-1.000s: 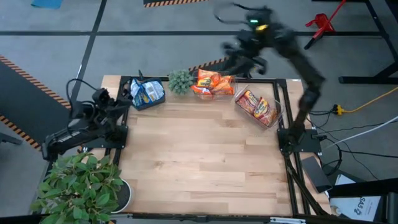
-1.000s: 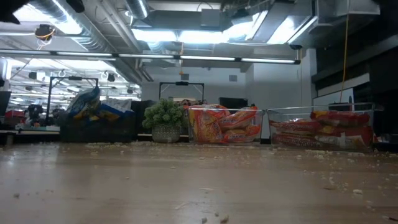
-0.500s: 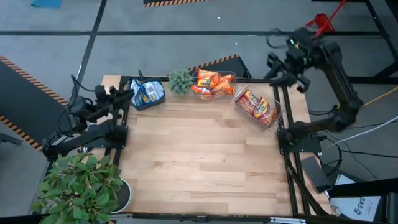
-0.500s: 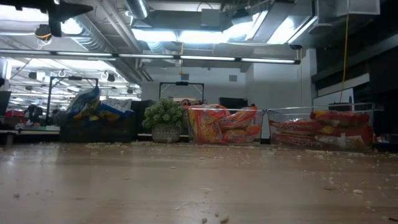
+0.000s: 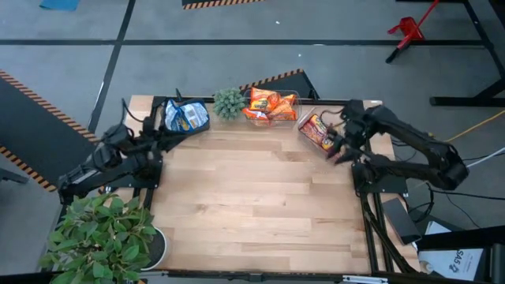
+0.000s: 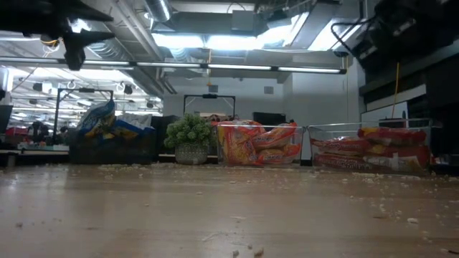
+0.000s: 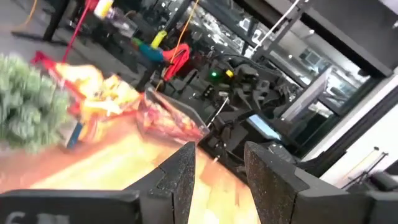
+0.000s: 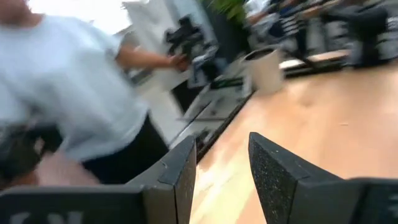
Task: Sort Maruchan noodles
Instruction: Return to Home Position
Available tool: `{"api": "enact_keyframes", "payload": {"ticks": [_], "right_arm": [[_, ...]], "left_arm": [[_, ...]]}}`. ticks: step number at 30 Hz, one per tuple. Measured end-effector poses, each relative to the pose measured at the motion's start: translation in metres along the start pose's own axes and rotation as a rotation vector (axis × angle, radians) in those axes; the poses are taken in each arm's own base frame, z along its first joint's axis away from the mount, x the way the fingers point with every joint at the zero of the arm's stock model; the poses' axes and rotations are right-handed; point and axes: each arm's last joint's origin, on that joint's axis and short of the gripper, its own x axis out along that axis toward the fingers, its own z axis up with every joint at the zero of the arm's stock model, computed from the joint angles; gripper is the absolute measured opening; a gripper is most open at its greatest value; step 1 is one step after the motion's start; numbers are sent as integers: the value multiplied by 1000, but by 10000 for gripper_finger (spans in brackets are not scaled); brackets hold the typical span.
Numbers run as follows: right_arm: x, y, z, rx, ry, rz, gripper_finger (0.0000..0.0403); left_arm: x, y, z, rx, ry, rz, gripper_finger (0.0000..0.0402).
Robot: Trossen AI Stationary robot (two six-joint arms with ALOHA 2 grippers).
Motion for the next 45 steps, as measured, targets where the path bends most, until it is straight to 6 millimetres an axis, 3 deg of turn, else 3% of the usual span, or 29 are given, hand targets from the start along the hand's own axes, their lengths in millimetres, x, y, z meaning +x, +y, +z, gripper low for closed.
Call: {"api": "enact_keyframes", "payload": {"ticks": [3,7,9,13,16,20,25,28,31,33,35,41,45], "right_arm": [[13,-5,-8,-82,35,95,134],[32,-18,-3,-386,40,214,134],[44,-31,1,-551,27,269,134],[75,-62,4,-717,6,381,134],[113,-85,-1,-703,16,494,134],[175,-105,2,-529,66,644,134],[260,-102,34,-491,98,812,134],[291,-119,55,-435,133,789,134],[304,-136,95,-310,179,704,134],[305,-137,126,-241,189,564,134],[304,-138,143,-238,158,413,134],[305,-140,153,-120,46,267,134],[307,-138,126,-75,-132,273,134]], "left_arm": [[5,7,-6,-17,-14,4,133],[6,11,-7,-19,-44,57,133],[6,10,-6,-17,-62,65,133],[6,10,-7,-30,-55,59,133],[6,10,-7,-39,-37,39,133],[6,8,-8,-37,2,-6,133],[6,8,-9,-19,30,-38,133],[6,8,-9,-17,18,-24,133],[6,8,-9,-17,11,-14,133],[6,8,-9,-18,14,-19,133],[6,8,-9,-17,23,-30,133],[6,7,-10,-17,44,-55,133],[6,5,-11,1,92,-115,133]]}}
